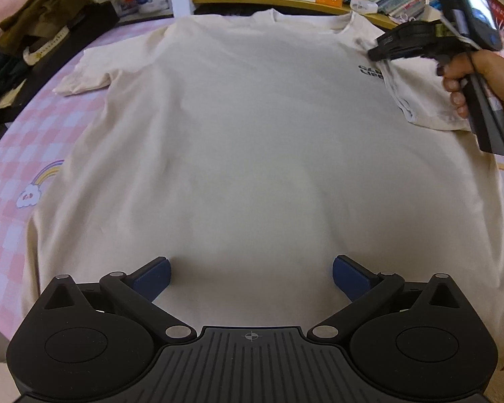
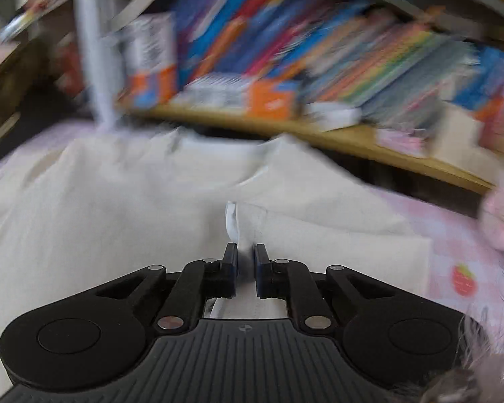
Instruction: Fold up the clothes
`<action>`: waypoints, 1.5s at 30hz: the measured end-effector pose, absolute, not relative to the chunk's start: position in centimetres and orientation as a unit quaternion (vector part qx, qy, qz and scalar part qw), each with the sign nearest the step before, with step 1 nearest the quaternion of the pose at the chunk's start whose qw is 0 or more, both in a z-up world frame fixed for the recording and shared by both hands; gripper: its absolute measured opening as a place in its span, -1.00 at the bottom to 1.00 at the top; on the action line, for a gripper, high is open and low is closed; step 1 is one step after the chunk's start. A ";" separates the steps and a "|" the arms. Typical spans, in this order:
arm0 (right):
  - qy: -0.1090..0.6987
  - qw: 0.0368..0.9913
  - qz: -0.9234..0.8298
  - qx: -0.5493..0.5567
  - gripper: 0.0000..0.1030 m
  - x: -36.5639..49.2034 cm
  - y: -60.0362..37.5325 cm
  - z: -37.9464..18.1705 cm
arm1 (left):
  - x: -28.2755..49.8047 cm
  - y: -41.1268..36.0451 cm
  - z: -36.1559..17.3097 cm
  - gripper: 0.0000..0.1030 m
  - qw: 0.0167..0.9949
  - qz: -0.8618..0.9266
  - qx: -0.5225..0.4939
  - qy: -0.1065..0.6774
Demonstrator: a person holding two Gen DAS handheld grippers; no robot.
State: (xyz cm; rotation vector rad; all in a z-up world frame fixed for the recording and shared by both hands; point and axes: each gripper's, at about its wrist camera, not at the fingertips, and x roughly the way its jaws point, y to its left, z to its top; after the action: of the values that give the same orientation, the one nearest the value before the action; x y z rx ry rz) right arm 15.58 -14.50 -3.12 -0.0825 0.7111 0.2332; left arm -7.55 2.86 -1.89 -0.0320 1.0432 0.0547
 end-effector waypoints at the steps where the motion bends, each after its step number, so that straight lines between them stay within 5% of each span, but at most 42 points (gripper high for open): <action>1: 0.358 0.926 0.114 -0.043 -0.68 15.8 -14.4 -3.5 | -7.5 2.7 -1.8 1.00 0.867 0.021 -0.010 0.497; 3: 0.376 0.918 0.114 -0.045 -0.33 16.1 -14.2 -4.1 | -7.5 2.4 -1.8 1.00 0.868 0.012 -0.002 0.496; 12: 0.347 0.933 0.081 0.047 -0.36 5.4 -22.6 -0.7 | -6.7 3.2 -1.4 1.00 0.878 0.031 -0.030 0.476; 17: 0.395 0.906 0.037 0.148 -0.36 2.6 -29.0 -2.3 | -5.5 2.7 -1.7 1.00 0.875 0.032 -0.044 0.481; 18: 0.409 0.897 0.047 0.162 -0.39 2.6 -29.4 -2.8 | -5.2 2.5 -1.8 1.00 0.875 0.030 -0.044 0.482; 20: 0.421 0.889 0.056 0.170 -0.84 2.5 -29.5 -3.5 | -4.9 1.9 -1.7 1.00 0.876 0.023 -0.037 0.481; 31: 0.420 0.890 0.044 0.172 -0.62 1.5 -29.5 -3.1 | -4.6 0.9 -1.7 1.00 0.875 0.017 -0.025 0.483; 37: 0.420 0.894 0.050 0.149 -0.85 2.1 -29.1 -3.3 | -4.3 0.7 -2.1 1.00 0.871 0.018 -0.039 0.490; 45: 0.410 0.904 0.049 0.113 -0.87 2.9 -29.0 -3.5 | -4.5 -0.3 -2.5 1.00 0.872 0.015 -0.003 0.490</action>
State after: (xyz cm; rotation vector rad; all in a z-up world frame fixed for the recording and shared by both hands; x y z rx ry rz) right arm 2.89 -29.02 -3.45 0.2332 0.8468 0.1014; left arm -4.45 -0.32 -2.52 -0.0066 1.0243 0.0315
